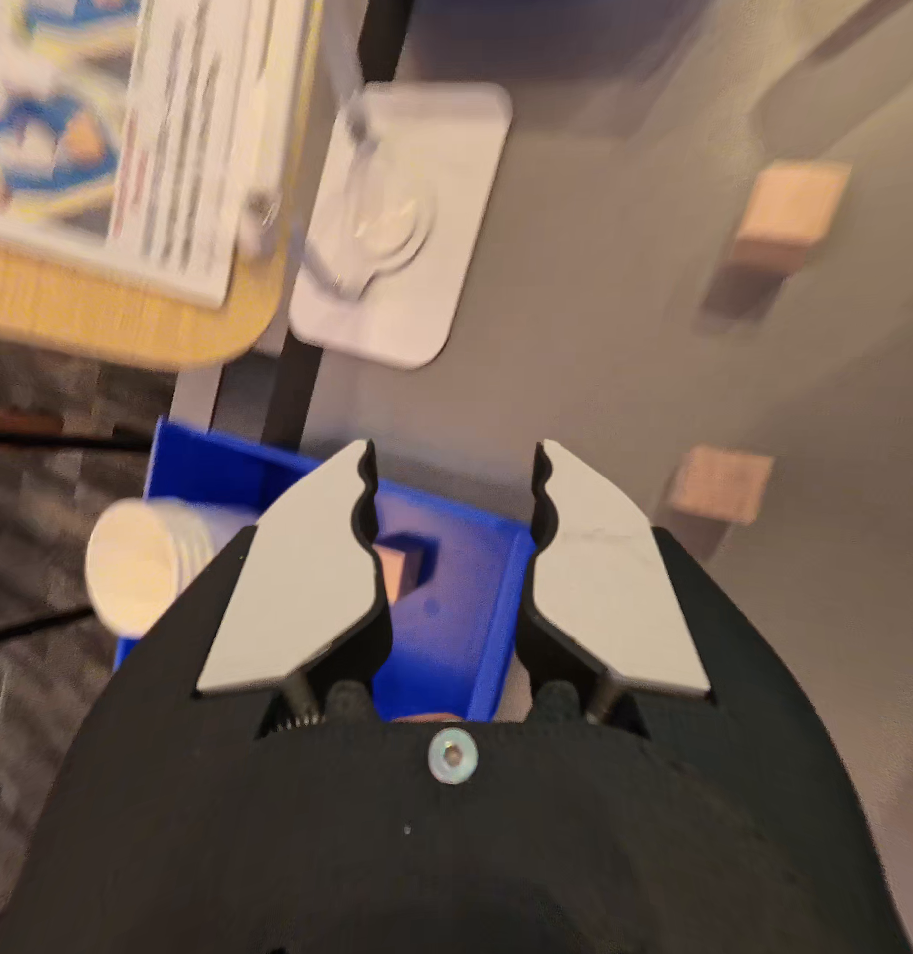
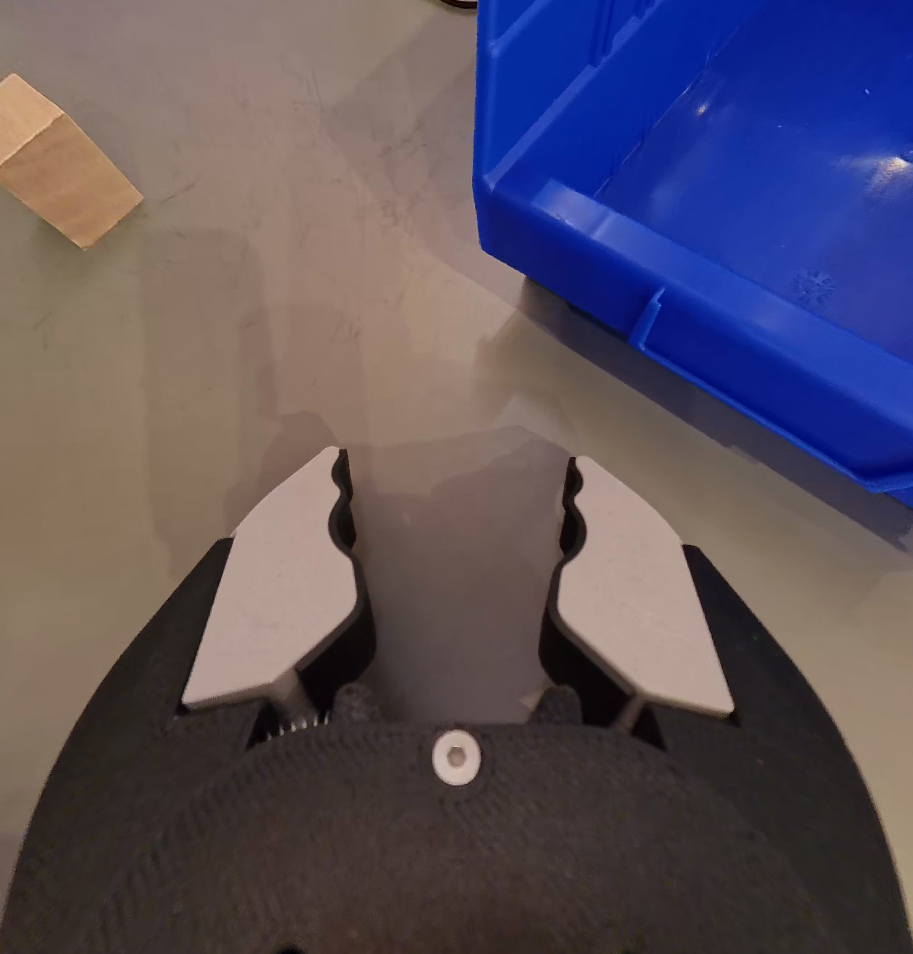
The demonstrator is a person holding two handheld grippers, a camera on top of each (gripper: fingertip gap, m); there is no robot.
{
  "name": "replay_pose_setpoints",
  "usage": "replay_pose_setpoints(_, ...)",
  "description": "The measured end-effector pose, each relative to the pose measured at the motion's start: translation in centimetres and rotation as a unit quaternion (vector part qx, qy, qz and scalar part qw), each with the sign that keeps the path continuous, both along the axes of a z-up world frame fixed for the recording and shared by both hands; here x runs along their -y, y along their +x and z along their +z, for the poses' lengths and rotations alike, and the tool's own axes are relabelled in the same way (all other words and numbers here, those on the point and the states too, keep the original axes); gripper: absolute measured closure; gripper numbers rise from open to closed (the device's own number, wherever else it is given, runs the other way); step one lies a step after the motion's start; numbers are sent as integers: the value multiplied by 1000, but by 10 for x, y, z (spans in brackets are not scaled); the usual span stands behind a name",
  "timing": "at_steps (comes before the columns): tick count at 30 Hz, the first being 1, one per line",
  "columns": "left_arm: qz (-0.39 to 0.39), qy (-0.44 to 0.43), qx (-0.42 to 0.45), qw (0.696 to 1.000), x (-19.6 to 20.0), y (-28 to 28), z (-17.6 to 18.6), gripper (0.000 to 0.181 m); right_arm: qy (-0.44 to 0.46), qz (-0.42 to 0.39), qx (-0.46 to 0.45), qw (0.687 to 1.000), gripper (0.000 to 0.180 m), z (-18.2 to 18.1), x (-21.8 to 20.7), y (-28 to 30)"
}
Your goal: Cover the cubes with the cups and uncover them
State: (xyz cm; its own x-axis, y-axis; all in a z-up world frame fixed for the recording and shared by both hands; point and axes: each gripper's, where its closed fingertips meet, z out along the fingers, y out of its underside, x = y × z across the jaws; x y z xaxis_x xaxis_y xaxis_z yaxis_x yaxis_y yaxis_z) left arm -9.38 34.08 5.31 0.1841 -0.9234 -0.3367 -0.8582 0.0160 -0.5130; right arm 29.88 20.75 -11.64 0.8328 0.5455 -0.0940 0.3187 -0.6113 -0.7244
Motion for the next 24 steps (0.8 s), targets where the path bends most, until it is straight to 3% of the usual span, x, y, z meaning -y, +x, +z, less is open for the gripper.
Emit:
replay_pose_setpoints(5,50,-39,-73,995,-53,-75,-54,120,-4,1,-5,1000,101,0,0,0)
replay_pose_setpoints(14,39,-104,-114,987,-86,-100,-128,122,2,9,8,1000,102,-1,1,-2)
replay_pose_setpoints(19,18,-137,-140,980,-90,-104,-154,125,2,11,12,1000,102,-2,1,-3)
replay_pose_setpoints(21,12,-135,-138,981,-92,-103,-155,137,1,10,11,1000,102,-2,1,-3)
replay_pose_setpoints(24,12,-127,-144,981,-91,-103,-146,137,2,10,14,1000,102,-2,1,-3)
